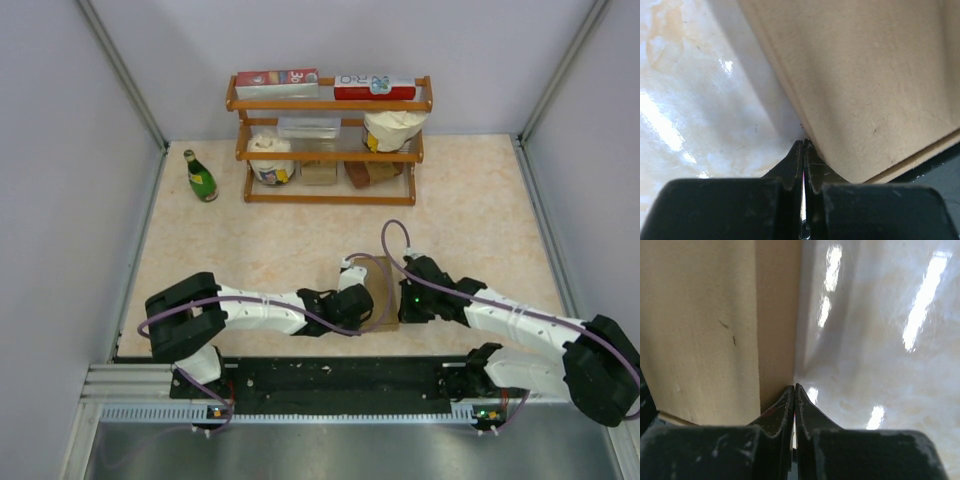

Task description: Fold the paper box

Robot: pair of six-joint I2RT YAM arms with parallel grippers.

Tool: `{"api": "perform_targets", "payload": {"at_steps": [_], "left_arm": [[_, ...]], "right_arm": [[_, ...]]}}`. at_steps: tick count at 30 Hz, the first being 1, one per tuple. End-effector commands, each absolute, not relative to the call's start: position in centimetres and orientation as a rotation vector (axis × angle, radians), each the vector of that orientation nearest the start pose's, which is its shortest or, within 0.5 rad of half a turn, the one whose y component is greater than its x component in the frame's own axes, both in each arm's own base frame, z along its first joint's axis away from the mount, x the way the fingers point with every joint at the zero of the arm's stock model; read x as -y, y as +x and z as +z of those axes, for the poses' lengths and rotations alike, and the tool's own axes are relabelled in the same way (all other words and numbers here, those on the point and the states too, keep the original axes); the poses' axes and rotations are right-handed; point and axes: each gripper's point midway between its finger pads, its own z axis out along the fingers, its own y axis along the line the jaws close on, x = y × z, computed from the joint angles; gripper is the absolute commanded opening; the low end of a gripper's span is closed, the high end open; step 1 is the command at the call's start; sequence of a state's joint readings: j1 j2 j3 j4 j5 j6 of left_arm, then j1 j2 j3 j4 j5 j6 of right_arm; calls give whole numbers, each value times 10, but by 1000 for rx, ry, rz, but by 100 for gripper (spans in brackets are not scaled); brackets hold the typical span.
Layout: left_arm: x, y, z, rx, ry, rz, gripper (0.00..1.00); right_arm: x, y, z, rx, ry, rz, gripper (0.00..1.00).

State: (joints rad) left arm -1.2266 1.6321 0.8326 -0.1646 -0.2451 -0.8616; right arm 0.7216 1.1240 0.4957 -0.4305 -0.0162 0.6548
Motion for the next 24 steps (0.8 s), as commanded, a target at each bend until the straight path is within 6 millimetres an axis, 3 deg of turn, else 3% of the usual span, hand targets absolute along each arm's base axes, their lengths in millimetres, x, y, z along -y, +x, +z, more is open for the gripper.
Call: {"api": "perform_targets", "payload": {"at_steps": [1, 7, 17, 24], "left_arm": [[366, 149, 46, -2465, 327, -621, 0], [346, 140, 40, -2482, 298, -623, 0], [341, 136, 39, -2488, 306, -618, 0], [366, 135, 56, -2431, 364, -750, 0]], "right_arm": [[-190, 153, 43, -2656, 0, 601, 0], [-181, 149, 41, -2657, 10, 566, 0], [-169, 145, 31, -2690, 22, 486, 0], [-190, 147, 47, -2641, -8, 647, 0]]}}
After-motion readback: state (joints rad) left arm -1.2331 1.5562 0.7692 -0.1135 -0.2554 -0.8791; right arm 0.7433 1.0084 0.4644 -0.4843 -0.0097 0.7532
